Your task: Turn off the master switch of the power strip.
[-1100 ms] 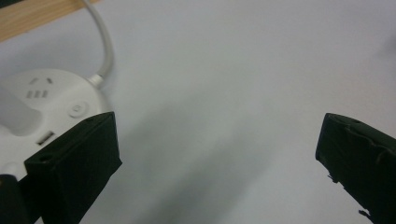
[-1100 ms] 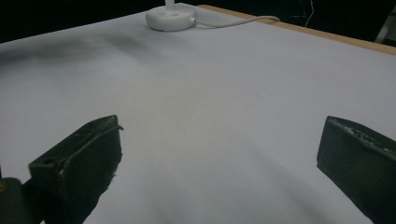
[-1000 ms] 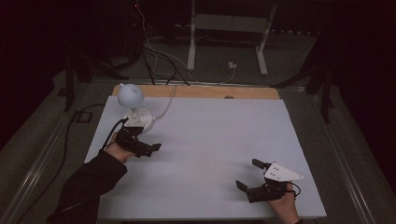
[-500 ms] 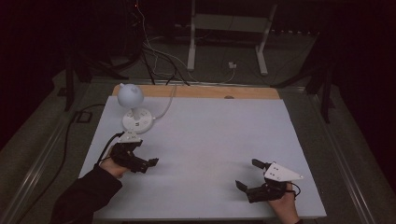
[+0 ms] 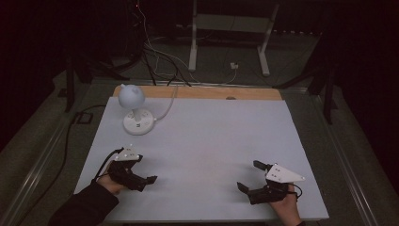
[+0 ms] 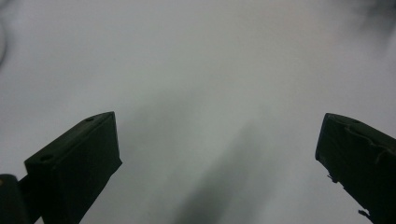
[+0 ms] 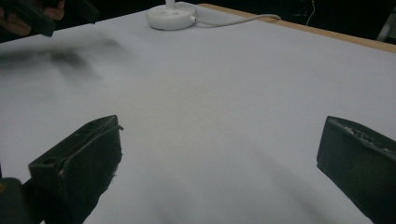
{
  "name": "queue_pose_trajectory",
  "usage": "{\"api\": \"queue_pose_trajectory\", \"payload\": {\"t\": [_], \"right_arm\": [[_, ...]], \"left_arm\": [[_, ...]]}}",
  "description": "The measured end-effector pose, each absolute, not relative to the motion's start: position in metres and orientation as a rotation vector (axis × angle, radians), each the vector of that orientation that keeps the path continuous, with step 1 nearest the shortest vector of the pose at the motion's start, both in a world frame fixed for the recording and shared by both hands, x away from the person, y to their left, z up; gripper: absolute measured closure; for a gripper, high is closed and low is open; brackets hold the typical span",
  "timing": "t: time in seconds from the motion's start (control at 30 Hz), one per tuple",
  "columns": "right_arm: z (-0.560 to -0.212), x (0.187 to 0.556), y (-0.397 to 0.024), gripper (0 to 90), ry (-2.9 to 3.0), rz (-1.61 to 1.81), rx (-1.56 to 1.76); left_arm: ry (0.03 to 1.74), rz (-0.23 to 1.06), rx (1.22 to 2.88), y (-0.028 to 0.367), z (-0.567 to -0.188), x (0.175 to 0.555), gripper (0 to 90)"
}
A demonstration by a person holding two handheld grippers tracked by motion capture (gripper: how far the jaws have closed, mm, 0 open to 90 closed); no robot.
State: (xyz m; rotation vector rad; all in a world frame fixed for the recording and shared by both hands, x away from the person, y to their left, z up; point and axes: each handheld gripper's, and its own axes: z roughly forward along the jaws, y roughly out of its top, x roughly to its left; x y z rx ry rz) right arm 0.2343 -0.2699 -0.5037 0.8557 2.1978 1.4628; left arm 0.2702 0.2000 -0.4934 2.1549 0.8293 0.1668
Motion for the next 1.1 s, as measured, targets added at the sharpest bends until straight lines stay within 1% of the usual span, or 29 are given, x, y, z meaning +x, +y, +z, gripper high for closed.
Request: {"api": "queue_pose_trajectory", "payload": {"t": [0.13, 0.2, 0.3, 0.47, 0.67, 0.83, 1.1], "right_arm": [[-0.504, 0.234, -0.27, 0.0, 2.198, 1.465, 0.855], [-0.504, 0.234, -0.27, 0.0, 2.198, 1.466, 0.855], [-0.504, 0.235, -0.27, 0.0, 2.202, 1.465, 0.855], [-0.504, 0.234, -0.27, 0.0, 2.206, 1.464, 0.853], [-0.504, 0.235, -0.27, 0.0, 2.205, 1.465, 0.854], [-0.504, 0.235, -0.27, 0.0, 2.209, 1.464, 0.854], [-0.504, 0.234, -0.269, 0.0, 2.212, 1.46, 0.85]], "left_arm": [[0.811, 0.163, 2.163, 0.201, -0.499, 0.261, 0.3], [0.792, 0.181, 2.169, 0.201, -0.501, 0.256, 0.3], [0.802, 0.176, 2.15, 0.205, -0.503, 0.251, 0.3], [0.799, 0.213, 2.161, 0.211, -0.509, 0.242, 0.3], [0.759, 0.29, 2.169, 0.214, -0.518, 0.232, 0.4], [0.741, 0.303, 2.205, 0.212, -0.522, 0.231, 0.3], [0.744, 0.304, 2.177, 0.214, -0.522, 0.232, 0.3]]}}
